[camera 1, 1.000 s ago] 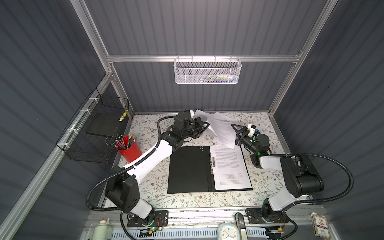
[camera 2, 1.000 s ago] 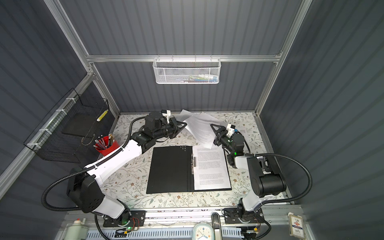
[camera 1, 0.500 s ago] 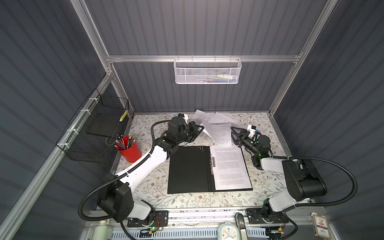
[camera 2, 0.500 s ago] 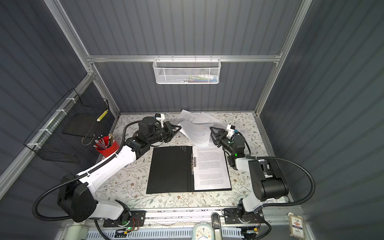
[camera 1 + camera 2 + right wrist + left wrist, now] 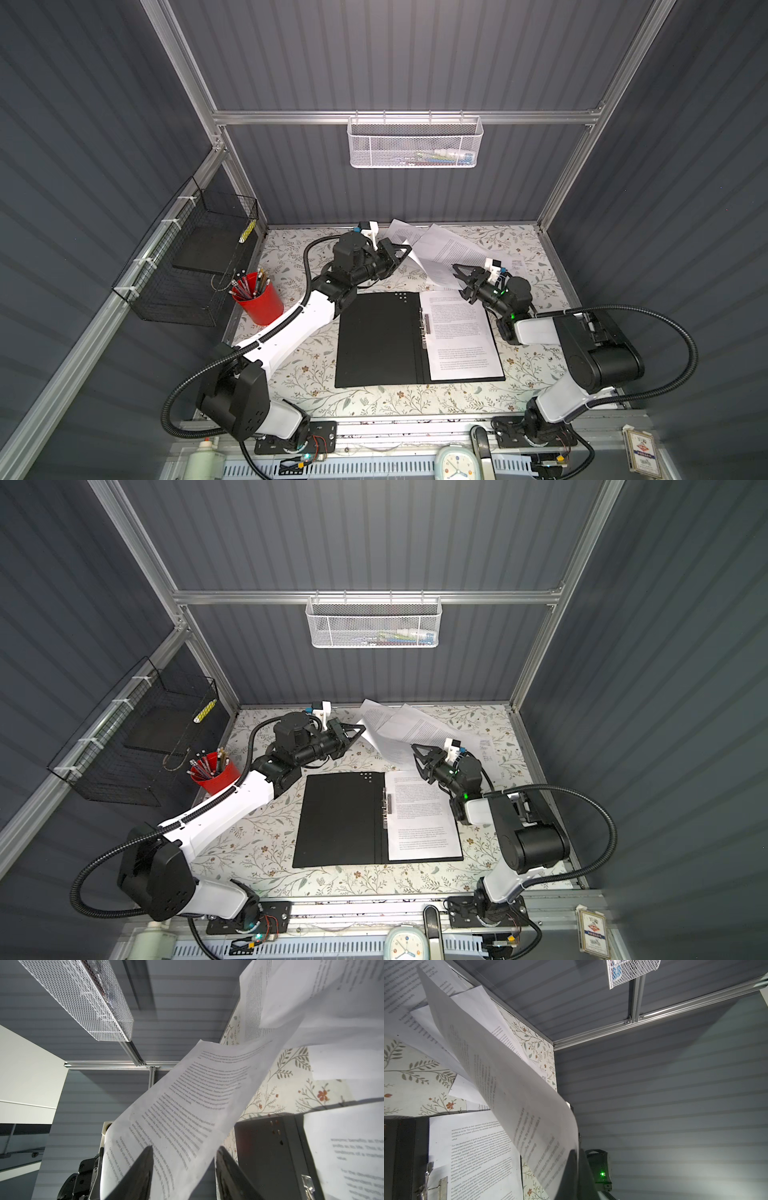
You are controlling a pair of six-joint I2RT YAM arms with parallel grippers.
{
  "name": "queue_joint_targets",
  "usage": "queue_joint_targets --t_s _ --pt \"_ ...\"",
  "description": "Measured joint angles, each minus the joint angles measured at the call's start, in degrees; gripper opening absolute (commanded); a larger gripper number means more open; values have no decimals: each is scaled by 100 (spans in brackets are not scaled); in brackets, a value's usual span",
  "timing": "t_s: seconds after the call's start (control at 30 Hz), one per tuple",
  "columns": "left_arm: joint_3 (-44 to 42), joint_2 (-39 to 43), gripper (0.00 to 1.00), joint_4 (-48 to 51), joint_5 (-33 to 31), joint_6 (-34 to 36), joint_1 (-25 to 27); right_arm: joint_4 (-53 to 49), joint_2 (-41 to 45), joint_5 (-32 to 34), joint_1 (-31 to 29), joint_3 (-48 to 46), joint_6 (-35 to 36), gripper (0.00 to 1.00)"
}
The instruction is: Put the files into the folder
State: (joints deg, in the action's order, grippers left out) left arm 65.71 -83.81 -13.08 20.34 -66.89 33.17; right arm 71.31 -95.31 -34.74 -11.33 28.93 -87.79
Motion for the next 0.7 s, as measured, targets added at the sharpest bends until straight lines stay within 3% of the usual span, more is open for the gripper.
queue_joint_targets --t_s 0.3,0.7 --pt "66 -393 0 -686 393 -42 0 846 -551 -2 -44 -39 -409 46" --pt "66 -732 0 -1978 874 -90 44 1137 -592 -57 -70 -37 -542 46"
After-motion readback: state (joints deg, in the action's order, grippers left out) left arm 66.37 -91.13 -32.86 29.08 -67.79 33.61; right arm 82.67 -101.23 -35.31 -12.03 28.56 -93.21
